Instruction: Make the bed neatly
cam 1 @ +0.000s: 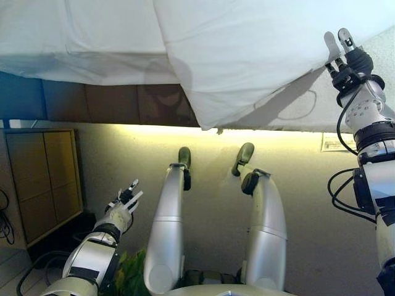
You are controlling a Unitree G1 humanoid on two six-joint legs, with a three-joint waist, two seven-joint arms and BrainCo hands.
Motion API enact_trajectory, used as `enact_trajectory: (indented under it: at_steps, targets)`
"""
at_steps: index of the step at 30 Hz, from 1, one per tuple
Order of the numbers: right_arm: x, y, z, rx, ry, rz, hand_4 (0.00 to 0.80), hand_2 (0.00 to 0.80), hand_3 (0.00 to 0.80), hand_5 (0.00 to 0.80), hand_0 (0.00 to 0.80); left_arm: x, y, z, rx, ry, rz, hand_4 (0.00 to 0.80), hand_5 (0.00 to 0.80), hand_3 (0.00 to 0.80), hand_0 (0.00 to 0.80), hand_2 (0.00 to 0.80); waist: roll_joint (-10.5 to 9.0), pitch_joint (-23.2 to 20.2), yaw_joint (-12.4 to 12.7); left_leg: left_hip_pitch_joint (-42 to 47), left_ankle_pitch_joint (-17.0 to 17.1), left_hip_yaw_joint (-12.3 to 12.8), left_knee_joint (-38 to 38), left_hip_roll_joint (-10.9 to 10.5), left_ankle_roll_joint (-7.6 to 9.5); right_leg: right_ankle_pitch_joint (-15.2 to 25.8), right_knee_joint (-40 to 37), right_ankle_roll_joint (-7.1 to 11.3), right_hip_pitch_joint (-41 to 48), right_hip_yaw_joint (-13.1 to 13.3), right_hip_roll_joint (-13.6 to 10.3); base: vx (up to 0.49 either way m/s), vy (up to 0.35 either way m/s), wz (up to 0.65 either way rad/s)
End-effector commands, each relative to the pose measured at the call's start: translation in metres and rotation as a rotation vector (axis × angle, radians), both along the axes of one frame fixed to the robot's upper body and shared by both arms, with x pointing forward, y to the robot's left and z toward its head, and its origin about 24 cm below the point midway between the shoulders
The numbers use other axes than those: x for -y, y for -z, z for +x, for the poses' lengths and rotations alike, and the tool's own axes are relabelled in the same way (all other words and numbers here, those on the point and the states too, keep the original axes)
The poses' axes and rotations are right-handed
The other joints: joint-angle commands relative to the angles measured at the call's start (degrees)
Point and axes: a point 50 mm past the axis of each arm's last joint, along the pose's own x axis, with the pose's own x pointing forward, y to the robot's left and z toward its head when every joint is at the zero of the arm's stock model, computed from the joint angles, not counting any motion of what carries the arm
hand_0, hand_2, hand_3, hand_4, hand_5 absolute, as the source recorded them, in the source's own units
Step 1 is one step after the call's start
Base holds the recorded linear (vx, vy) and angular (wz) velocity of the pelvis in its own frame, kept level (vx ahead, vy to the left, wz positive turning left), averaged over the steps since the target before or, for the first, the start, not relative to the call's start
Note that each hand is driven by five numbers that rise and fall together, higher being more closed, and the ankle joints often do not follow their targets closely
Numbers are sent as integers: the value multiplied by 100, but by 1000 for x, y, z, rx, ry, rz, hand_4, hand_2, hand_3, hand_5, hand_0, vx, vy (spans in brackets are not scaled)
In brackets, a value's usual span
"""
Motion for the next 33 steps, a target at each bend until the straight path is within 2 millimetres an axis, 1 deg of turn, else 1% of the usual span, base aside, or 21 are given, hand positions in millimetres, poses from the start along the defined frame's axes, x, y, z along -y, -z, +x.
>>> enact_trajectory:
  at_steps: [1,2,3,5,9,17,23,27,28,29,31,32,33]
  targets:
    - [-21,-89,-11,333,-82,-131,0,0,0,0,0,-6,14,-22,-57,-39,9,0,0,0,0,0,155,9,143,108,684,-84,-984,47,18,-729,748,330,225,210,-68,0,0,0]
    - [-22,-90,-12,337,-79,-141,304,304,304,304,304,-6,14,-22,-57,-37,9,0,0,0,0,0,154,9,144,126,688,-84,-1000,47,20,-722,729,330,241,204,-66,0,0,0]
    - [-23,-90,-12,344,-84,-157,800,800,800,800,800,-6,15,-24,-54,-30,7,0,0,0,0,0,147,9,149,187,684,-91,-1035,43,23,-721,679,328,307,194,-56,0,0,0]
    - [-22,-86,-12,327,-81,-160,800,800,800,800,800,-5,17,-26,-50,-21,6,0,0,0,0,0,146,9,162,269,677,-89,-1072,52,34,-732,638,326,394,164,-53,0,0,0]
    - [-9,-78,-13,273,-48,-177,800,800,800,800,800,-7,20,-33,-51,-7,4,0,0,0,0,0,148,9,177,474,645,-51,-1129,75,46,-741,534,330,603,113,-85,0,0,0]
    - [10,-70,-17,195,-4,-216,800,800,800,800,800,-17,23,-43,-57,22,15,0,0,0,0,0,91,9,226,898,638,-15,-1354,90,41,-666,178,374,1032,-23,-114,1,2,1]
    - [14,-60,-16,134,-44,-245,800,800,800,800,800,-21,22,-44,-50,33,25,0,0,0,0,0,14,9,239,1319,615,26,-1571,102,38,-615,-139,412,1438,-101,-115,0,0,0]
    - [13,-53,-15,109,-96,-260,800,800,800,800,800,-23,20,-44,-28,50,33,0,0,0,0,0,-12,9,247,1568,614,48,-1708,112,27,-594,-307,441,1679,-138,-123,-15,19,-1]
    - [7,-43,-12,77,-165,-249,800,800,800,800,800,-27,14,-38,14,73,52,0,0,0,0,0,-90,9,265,1856,624,64,-1904,101,5,-520,-603,506,1979,-168,-132,-32,-7,-3]
    - [6,-39,-12,72,-180,-241,800,800,800,800,800,-28,12,-35,36,75,58,0,0,0,0,0,-109,9,274,1928,644,69,-1966,113,-3,-488,-686,522,2063,-187,-133,-40,0,-2]
    - [-2,-30,-8,59,-233,-213,800,800,800,800,800,-29,1,-23,115,78,55,0,0,0,0,0,-165,9,288,2218,697,110,-2204,120,-46,-411,-956,591,2355,-219,-117,-4,8,-2]
    - [-2,-30,-8,59,-233,-212,800,800,800,800,800,-30,1,-23,115,78,55,0,0,0,0,0,-166,9,290,2227,700,110,-2213,121,-46,-406,-965,591,2364,-220,-115,-5,25,-5]
    - [-9,-23,-5,48,-274,-200,800,800,800,800,800,-28,-11,-9,197,108,55,0,0,0,0,0,-190,9,292,2424,722,153,-2355,110,-63,-335,-1182,649,2565,-233,-115,-99,31,-8]
